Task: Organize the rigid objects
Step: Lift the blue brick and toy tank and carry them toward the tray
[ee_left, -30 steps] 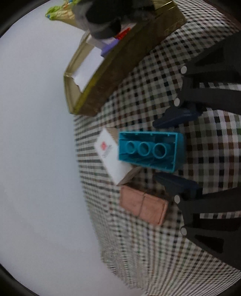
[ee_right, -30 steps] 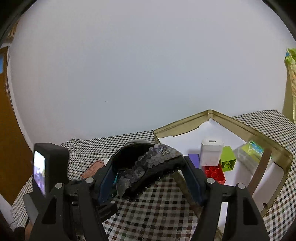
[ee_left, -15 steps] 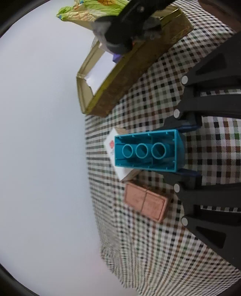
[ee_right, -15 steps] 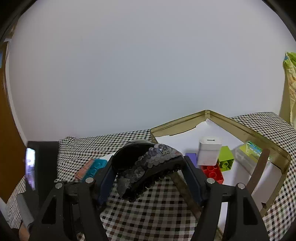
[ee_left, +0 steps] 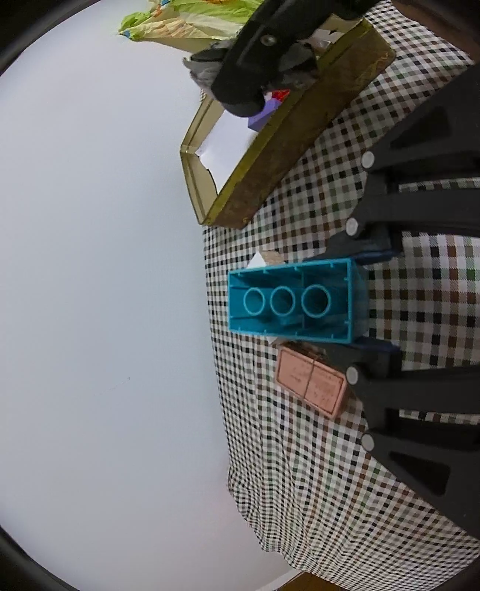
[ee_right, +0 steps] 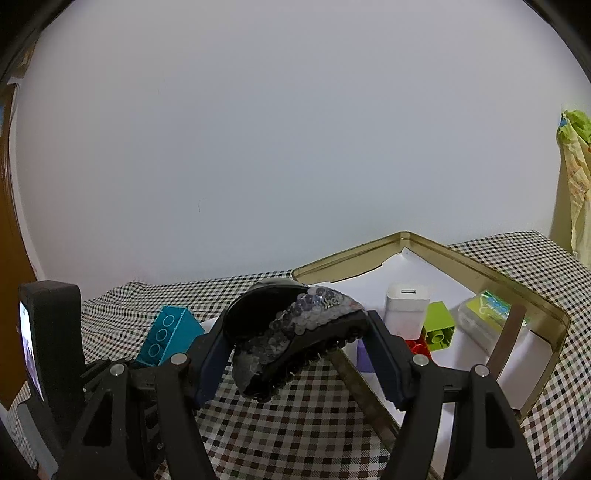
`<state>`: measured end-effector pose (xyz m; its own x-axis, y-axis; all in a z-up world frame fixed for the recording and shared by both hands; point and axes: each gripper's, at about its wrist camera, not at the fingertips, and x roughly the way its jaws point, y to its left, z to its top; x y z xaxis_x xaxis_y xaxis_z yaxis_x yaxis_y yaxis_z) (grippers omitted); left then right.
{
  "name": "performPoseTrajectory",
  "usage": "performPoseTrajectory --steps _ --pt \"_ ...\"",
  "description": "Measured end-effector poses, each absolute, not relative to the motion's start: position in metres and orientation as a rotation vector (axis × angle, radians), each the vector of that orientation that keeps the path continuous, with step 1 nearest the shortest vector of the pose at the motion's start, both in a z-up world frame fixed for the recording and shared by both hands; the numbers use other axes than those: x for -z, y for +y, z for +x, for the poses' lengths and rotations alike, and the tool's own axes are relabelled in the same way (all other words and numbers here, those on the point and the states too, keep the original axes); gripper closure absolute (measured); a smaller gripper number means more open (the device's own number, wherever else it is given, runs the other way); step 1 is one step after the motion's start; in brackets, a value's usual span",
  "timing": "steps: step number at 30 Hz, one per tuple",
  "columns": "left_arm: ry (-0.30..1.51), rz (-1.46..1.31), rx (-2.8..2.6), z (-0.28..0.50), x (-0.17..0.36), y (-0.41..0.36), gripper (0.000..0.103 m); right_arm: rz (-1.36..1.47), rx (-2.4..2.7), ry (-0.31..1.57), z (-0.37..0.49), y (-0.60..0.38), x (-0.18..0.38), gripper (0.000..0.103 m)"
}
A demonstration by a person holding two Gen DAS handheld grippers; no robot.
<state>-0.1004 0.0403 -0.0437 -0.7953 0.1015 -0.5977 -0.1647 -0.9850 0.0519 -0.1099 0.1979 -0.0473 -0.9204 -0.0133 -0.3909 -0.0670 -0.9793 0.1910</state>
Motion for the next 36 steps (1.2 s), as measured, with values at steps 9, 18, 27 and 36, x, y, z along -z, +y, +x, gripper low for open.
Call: performPoseTrajectory --steps 9,18,27,36 --pt "0.125 -0.938 -2.869 -0.099 0.043 0.047 0.072 -0.549 -3.040 0.239 -0.102 0.194 0.039 0.032" --pt "0.127 -0.925 -2.872 -0.096 0.042 0.063 0.072 -0.508 -3.038 0.219 -0.098 0.202 0.035 0.032" --pt "0.131 -0.909 -2.851 -0.099 0.040 0.080 0.072 -0.491 -3.002 0.225 -0.098 0.225 0.034 0.032" --pt "0.128 -0.895 -2.840 -0.102 0.037 0.091 0.072 -0.469 -2.992 0.220 -0.092 0.235 0.033 0.032"
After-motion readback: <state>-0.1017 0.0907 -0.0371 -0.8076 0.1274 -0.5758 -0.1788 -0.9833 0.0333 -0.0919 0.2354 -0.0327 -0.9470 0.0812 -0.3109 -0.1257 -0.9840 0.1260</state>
